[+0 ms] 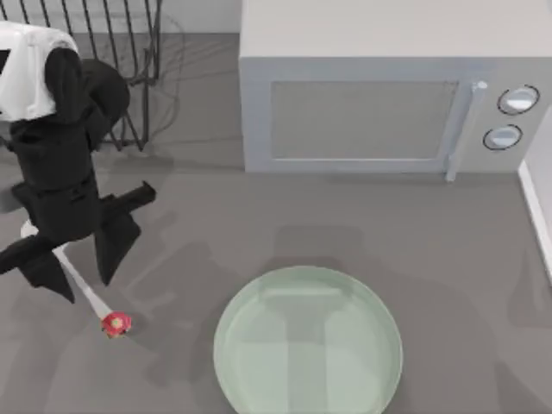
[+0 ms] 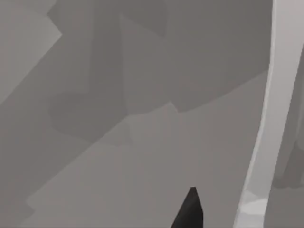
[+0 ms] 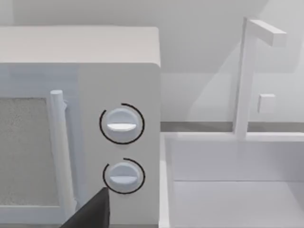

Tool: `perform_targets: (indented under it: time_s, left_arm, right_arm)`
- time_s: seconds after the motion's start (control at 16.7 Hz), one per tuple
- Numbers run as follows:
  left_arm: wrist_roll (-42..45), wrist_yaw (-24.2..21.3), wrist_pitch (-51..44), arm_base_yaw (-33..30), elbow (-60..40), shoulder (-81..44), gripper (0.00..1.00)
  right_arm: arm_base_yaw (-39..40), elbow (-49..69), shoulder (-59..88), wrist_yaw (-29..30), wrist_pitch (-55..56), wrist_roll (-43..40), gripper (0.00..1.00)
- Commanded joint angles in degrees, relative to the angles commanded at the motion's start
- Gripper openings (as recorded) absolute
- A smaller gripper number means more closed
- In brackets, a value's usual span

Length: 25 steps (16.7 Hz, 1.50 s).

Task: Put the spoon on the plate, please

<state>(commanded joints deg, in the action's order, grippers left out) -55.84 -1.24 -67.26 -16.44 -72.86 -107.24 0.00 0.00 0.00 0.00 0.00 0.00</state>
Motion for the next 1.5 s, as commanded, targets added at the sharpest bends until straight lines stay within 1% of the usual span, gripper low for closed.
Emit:
perform_targets:
  time_s: [0.24,0.42,0.6,0.78,0.96,1.14,1.32,1.5]
  left_arm:
    - [-25.72,-0.11,0.97,-9.39,-3.91,-2.65,0.0]
    - [-42.65,-0.09,1.95,-16.08,-6.35,-4.1,0.0]
    - [-57.31,0.03,3.01,-22.31,-8.42,-5.21,0.0]
    - [-69.31,0.22,4.04,-27.83,-10.1,-6.02,0.0]
    - [-78.31,0.44,4.94,-32.3,-11.4,-6.45,0.0]
    - [-84.13,0.66,5.65,-35.47,-12.29,-6.53,0.0]
    - [-86.71,0.78,5.99,-37.06,-12.76,-6.5,0.0]
    - [-86.76,0.79,5.99,-37.09,-12.77,-6.5,0.0]
  right_arm:
    - [0.0,0.0,0.0,0.0,0.0,0.0,1.0]
    - [0.0,0.0,0.0,0.0,0.0,0.0,1.0]
    - [0.0,0.0,0.0,0.0,0.0,0.0,1.0]
    - [0.0,0.0,0.0,0.0,0.0,0.0,1.0]
    - [0.0,0.0,0.0,0.0,0.0,0.0,1.0]
    - [0.0,0.0,0.0,0.0,0.0,0.0,1.0]
    - [0.0,0.0,0.0,0.0,0.0,0.0,1.0]
    - [0.0,0.0,0.0,0.0,0.0,0.0,1.0]
